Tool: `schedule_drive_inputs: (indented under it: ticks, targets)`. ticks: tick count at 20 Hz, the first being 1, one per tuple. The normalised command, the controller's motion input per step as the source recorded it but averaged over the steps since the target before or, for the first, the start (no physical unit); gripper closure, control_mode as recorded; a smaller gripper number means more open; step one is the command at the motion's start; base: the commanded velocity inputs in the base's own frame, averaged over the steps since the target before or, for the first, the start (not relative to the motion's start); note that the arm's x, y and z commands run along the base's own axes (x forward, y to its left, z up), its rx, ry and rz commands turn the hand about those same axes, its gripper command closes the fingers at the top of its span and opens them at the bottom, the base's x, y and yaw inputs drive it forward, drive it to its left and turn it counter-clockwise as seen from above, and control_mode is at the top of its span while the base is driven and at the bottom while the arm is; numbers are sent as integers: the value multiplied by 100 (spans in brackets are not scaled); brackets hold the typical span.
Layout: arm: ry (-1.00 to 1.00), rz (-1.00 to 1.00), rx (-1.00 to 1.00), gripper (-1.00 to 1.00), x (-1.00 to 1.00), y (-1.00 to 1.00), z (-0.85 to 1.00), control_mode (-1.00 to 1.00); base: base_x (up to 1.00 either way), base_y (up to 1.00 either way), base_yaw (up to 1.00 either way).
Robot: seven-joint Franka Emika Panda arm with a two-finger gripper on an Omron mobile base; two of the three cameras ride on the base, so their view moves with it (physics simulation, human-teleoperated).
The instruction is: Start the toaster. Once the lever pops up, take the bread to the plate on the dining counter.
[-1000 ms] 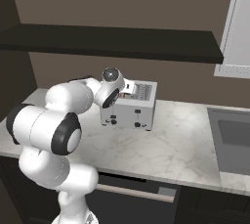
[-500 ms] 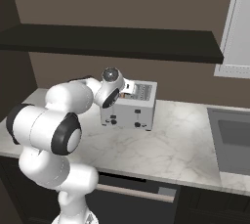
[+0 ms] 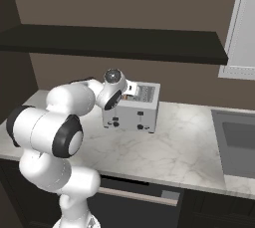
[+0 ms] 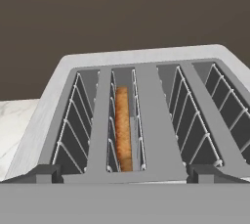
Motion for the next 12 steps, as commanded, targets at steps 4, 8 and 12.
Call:
schedule_drive_inputs:
  ticks: [4, 8, 12]
  targets:
    - [0, 0, 0, -100, 0, 0, 0, -100, 0, 0, 0]
    - [0, 0, 0, -100, 0, 0, 0, -100, 0, 0, 0]
    - [0, 0, 0, -100, 0, 0, 0, -100, 0, 0, 0]
